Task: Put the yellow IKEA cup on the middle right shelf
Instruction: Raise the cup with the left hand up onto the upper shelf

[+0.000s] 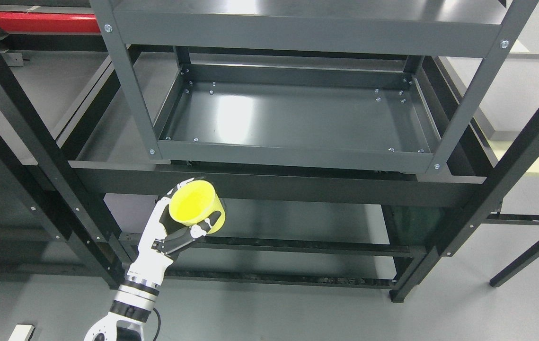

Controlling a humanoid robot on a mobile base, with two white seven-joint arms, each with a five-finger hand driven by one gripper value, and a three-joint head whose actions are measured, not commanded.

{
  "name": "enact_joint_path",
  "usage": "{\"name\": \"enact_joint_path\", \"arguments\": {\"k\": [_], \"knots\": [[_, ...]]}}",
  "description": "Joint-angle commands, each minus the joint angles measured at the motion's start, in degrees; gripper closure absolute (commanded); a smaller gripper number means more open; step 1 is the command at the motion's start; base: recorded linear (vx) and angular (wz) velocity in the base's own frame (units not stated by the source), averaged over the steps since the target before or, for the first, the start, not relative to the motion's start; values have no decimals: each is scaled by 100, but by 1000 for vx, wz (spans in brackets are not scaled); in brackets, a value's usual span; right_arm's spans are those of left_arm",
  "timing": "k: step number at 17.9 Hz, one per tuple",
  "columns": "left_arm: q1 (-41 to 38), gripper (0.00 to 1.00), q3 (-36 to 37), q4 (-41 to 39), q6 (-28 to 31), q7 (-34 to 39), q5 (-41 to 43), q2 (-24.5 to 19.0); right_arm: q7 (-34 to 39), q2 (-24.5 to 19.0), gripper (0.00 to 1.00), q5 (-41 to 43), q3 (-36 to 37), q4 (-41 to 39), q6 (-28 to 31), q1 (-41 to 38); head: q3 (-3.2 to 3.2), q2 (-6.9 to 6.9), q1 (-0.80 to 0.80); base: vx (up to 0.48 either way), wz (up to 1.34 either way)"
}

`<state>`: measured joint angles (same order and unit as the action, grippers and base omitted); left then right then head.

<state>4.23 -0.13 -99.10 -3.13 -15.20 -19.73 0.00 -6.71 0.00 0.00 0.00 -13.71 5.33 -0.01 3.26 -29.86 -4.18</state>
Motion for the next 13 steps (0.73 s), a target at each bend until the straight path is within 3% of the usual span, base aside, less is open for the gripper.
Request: {"name": "enact_joint_path", "arguments": {"k": [1,5,13], "knots": [[8,98,302,-13,-117,-44,4,-100,3,100,1,141,-97,0,3,-78,0,0,0,40,61],[-10,98,452,-48,-441,-53,-4,-100,3,100,1,141,-97,0,3,-78,0,1,0,65,145],[-54,97,1463,-198,-908,-53,5,-100,3,100,1,141,-97,0,3,-78,0,1,0,91,-169]]}}
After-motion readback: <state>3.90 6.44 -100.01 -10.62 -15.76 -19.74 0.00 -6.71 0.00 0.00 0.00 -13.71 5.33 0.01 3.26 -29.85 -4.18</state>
